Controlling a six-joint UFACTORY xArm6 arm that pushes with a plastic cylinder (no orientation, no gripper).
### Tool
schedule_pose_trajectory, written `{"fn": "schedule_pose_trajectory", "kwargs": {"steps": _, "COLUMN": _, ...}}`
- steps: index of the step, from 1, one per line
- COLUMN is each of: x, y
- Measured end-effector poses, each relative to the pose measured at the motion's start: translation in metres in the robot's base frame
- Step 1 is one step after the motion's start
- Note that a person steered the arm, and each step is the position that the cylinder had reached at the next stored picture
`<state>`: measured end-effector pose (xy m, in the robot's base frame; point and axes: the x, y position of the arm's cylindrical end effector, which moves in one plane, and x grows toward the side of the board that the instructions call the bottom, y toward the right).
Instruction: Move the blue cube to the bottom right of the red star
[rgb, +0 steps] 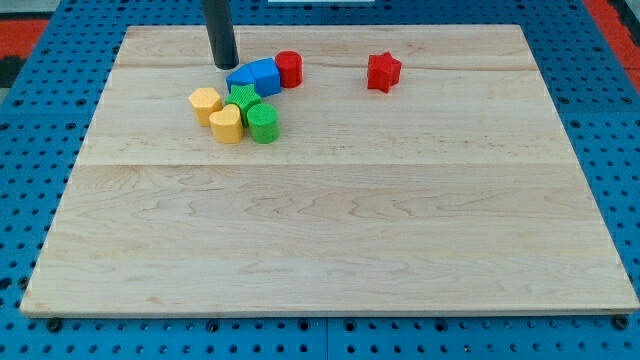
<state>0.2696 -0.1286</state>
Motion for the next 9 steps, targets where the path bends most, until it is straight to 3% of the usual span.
{"fn": "schedule_pose_trajectory", "kwargs": {"steps": 4, "x": 0.000, "y": -0.003}}
{"fn": "schedule_pose_trajectory", "kwargs": {"steps": 9, "x": 0.047, "y": 0.069}}
